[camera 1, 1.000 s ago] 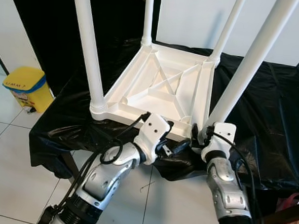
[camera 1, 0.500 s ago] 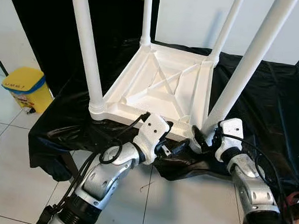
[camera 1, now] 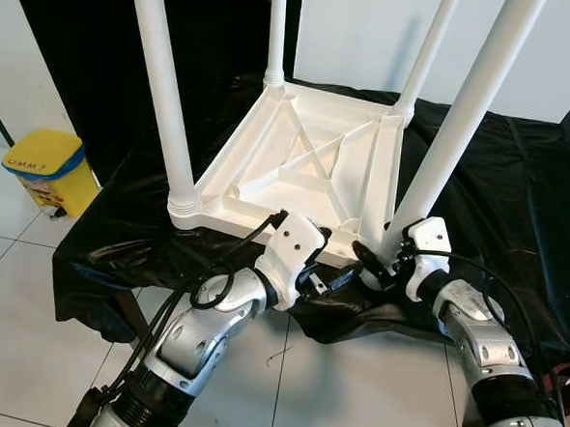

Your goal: Building children table

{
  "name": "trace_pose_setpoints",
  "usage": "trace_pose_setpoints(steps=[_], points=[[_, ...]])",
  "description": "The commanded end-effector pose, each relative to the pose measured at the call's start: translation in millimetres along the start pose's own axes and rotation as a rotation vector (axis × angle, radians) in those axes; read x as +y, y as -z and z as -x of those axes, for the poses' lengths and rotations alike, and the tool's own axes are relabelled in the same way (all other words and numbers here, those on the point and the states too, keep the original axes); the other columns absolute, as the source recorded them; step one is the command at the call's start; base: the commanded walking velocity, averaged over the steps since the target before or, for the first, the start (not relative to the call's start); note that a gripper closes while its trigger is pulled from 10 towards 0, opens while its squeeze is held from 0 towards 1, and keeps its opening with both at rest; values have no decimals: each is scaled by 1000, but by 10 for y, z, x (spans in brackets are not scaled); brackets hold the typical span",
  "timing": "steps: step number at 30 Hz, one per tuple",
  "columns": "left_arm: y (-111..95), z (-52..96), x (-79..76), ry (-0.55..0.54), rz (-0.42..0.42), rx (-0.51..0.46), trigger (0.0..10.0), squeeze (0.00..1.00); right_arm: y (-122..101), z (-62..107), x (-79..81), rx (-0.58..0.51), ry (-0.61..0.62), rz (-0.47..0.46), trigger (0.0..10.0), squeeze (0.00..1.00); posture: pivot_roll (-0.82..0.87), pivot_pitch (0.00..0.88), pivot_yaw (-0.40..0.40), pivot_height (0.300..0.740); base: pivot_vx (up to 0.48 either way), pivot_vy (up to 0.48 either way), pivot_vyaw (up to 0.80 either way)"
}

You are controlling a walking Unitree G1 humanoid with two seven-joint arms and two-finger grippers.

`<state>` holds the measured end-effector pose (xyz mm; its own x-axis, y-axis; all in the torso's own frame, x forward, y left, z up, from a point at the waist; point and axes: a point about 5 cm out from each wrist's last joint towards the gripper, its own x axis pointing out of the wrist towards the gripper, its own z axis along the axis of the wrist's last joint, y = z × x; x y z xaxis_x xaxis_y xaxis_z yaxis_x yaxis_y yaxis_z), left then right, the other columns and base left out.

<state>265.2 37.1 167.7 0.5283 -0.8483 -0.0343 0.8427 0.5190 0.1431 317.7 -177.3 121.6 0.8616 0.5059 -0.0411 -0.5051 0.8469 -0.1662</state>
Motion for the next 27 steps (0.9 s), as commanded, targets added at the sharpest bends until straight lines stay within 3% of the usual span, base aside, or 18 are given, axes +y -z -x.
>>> trace_pose_setpoints(steps=[1,8,9,11,12,18,22,25,27], points=[[-3,-10,-26,60,0,-5,10000,0,96,4,42,39,-27,-15,0,0,-3,40,-63,740,0,0,0],[7,-1,-31,53,2,-3,10000,0,157,25,10,51,24,-34,0,0,3,41,-68,740,0,0,0],[15,1,-23,47,4,-1,10000,0,170,26,22,52,47,-42,4784,0,3,40,-68,740,0,0,0],[18,1,-20,44,6,0,10000,0,175,26,26,52,55,-43,4784,0,3,40,-68,740,0,0,0],[19,3,-18,44,6,0,10000,0,178,23,34,55,85,-46,10000,0,2,42,-65,740,0,0,0],[24,5,-18,44,5,1,10000,0,173,16,50,37,149,-65,10000,0,-3,44,-63,740,0,0,0],[33,-11,-28,51,7,4,10000,0,153,18,118,2,275,-110,10000,0,-16,41,-61,740,0,0,0],[37,-38,-30,56,7,0,10000,0,177,34,158,16,451,-165,10000,0,-28,35,-65,740,0,0,0],[37,-38,-30,56,7,0,10000,0,177,34,158,16,451,-165,10000,0,-28,35,-65,740,0,0,0]])
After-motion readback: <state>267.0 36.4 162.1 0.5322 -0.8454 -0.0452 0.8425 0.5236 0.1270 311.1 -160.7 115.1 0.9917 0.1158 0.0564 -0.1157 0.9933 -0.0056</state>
